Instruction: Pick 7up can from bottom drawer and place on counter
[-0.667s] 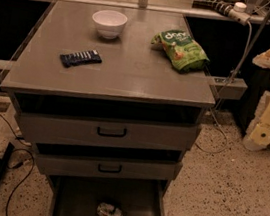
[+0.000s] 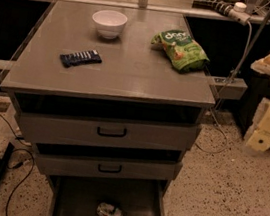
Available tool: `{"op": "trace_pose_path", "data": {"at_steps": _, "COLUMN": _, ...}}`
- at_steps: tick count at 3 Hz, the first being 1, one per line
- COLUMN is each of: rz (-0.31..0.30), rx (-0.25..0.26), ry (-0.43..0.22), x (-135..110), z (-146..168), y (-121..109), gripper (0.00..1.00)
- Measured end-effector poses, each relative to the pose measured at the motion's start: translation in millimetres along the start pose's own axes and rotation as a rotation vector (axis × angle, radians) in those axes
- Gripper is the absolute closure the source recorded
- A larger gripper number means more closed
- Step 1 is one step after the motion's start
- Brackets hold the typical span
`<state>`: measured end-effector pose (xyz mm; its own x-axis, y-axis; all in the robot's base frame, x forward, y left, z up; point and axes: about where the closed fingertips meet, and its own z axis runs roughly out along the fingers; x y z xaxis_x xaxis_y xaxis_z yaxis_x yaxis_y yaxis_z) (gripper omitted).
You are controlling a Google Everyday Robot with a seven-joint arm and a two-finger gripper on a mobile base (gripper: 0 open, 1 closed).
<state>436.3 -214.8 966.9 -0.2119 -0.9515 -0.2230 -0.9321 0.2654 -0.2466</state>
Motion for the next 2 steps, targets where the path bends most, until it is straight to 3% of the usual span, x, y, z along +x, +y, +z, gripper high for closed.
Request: {"op": "trace_pose_path", "data": {"at_steps": 2, "rz": -0.035, "rx": -0.039, "ry": -0.107, "x": 17.5, "z": 84.9, "y": 37.1, "gripper": 0.0}}
